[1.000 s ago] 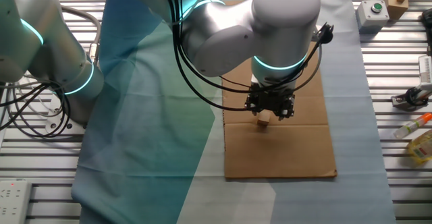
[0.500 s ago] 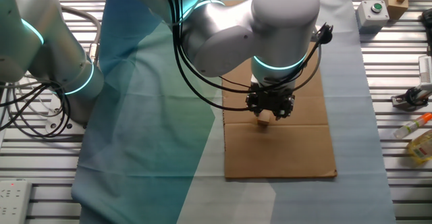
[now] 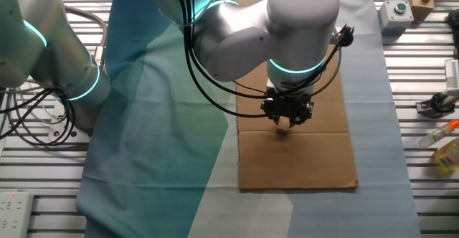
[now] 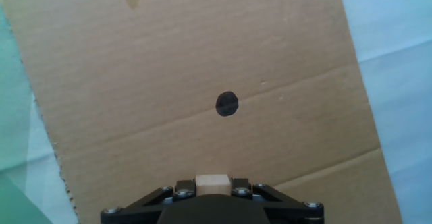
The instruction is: Grab the block and place it at the designated location
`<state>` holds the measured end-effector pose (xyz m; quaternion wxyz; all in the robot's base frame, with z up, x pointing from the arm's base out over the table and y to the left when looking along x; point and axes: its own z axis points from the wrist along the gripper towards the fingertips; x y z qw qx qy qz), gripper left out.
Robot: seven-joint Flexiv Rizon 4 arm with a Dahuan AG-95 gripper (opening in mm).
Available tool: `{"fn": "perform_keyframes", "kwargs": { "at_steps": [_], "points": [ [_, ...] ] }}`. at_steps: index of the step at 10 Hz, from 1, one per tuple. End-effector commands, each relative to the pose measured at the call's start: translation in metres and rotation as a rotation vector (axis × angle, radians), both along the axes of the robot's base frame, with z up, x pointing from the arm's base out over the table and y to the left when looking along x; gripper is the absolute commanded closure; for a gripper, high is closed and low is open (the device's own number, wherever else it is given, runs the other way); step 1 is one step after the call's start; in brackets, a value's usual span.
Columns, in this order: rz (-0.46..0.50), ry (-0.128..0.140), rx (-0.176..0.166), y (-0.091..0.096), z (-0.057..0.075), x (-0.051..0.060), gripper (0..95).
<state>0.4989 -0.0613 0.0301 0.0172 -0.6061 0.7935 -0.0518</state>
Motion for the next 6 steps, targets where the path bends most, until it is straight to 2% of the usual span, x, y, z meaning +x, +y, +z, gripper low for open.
{"fn": "perform_keyframes", "kwargs": {
  "at_steps": [1,6],
  "points": [
    [-0.016,-0.003,-0.002,-0.0003,0.0000,0.0001,95.0],
    [-0.084,0.003,0.020,0.0031,0.0069,-0.0003,95.0]
  ]
}}
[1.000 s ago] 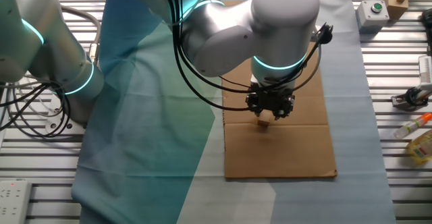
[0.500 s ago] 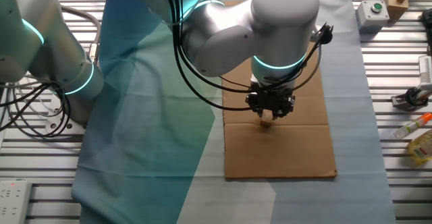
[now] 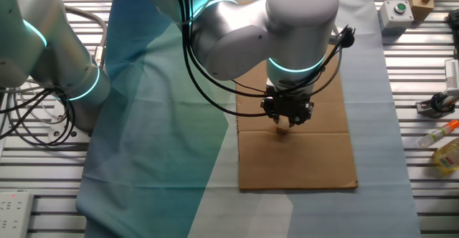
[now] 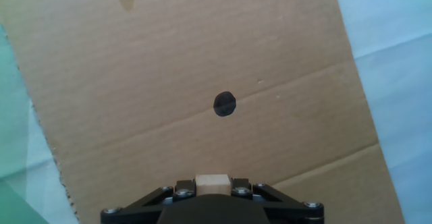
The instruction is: Grab the block and place it at the designated location
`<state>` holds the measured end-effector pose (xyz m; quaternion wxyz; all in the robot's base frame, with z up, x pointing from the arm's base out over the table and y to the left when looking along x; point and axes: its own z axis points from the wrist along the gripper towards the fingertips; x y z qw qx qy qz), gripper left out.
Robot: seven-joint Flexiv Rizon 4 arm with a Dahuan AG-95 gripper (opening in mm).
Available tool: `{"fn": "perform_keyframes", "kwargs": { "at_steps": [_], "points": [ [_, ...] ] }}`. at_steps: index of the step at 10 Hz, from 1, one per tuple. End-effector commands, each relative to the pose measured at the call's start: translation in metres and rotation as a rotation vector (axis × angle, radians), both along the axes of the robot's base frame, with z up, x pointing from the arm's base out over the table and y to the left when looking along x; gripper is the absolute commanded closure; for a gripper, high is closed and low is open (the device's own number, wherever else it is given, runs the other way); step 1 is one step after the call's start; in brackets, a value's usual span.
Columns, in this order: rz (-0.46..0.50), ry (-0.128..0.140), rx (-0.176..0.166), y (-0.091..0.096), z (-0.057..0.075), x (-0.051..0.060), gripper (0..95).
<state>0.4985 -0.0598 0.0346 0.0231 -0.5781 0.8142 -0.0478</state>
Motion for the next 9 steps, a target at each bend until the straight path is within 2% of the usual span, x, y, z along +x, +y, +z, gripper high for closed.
{"fn": "perform_keyframes", "kwargs": {
  "at_steps": [1,3,9],
  "points": [
    [-0.045,0.016,0.000,0.006,0.005,0.001,95.0],
    [-0.092,0.026,0.001,0.019,0.006,0.006,95.0],
    [-0.201,0.026,0.022,0.055,0.004,0.015,95.0]
  ]
}}
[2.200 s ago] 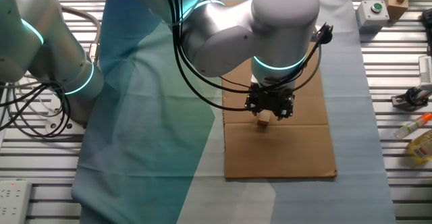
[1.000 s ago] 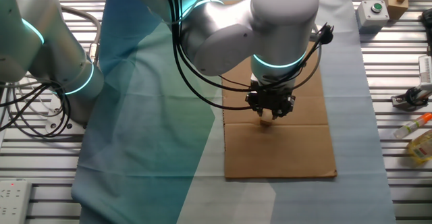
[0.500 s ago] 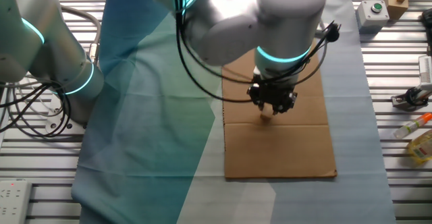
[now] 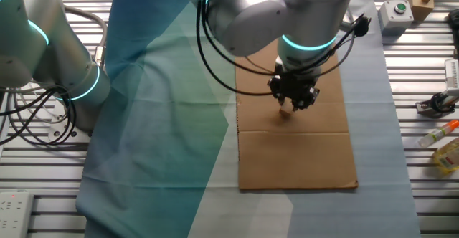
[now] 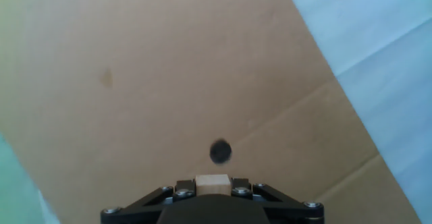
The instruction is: Grab the block and place it at the designated location
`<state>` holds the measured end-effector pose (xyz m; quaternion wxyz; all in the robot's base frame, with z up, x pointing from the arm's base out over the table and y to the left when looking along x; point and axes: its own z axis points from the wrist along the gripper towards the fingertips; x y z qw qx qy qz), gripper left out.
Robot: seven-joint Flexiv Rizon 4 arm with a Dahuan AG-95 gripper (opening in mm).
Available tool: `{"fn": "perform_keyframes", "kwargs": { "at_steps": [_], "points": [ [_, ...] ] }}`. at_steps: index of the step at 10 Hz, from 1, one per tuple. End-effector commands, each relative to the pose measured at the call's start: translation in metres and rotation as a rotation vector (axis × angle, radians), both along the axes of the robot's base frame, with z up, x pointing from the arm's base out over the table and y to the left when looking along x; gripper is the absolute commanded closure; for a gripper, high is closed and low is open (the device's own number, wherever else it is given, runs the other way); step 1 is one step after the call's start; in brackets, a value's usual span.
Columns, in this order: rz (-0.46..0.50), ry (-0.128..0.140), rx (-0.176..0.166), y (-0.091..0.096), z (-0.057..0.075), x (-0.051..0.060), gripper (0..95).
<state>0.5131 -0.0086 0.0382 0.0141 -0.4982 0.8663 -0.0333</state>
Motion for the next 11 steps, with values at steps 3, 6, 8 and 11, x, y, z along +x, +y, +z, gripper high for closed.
{"fn": "perform_keyframes", "kwargs": {
  "at_steps": [3,6,8,11],
  "points": [
    [-0.048,-0.003,0.001,0.011,0.007,0.000,95.0],
    [-0.074,0.005,0.007,0.012,0.009,0.004,95.0],
    [-0.077,0.015,0.005,0.013,0.011,0.011,95.0],
    [-0.077,0.015,0.005,0.013,0.011,0.018,95.0]
  ]
}}
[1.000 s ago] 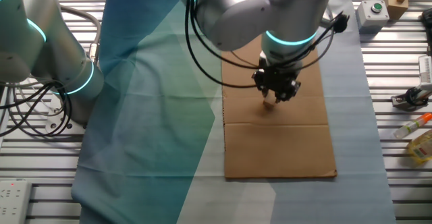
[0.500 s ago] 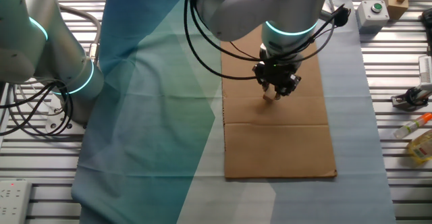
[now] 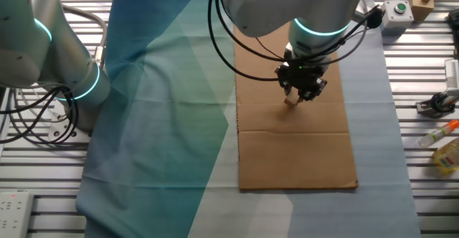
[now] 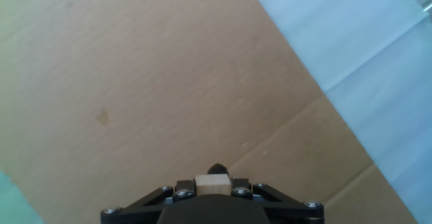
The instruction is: Grab the block and place it at the designated location
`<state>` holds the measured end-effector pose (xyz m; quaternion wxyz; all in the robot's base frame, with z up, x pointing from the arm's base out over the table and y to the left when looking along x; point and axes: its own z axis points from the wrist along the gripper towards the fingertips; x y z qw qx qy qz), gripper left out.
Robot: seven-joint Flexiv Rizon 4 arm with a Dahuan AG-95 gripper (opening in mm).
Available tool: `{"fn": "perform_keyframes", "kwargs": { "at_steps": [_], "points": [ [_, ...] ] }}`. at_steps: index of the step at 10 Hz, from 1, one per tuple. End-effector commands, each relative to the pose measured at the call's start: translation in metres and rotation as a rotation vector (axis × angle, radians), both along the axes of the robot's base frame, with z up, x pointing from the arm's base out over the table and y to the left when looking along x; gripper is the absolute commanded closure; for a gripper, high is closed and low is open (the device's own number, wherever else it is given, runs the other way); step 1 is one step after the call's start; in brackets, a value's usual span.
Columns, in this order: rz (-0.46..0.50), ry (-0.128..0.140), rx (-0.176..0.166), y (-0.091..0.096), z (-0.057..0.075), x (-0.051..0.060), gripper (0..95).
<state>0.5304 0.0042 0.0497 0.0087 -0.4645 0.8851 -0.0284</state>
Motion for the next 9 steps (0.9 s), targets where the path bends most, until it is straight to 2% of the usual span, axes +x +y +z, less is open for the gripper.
{"fn": "perform_keyframes", "kwargs": {
  "at_steps": [1,9],
  "points": [
    [0.002,0.002,-0.001,0.0003,-0.0017,0.0015,95.0],
    [-0.019,0.000,0.003,0.0066,-0.0106,0.0064,95.0]
  ]
}}
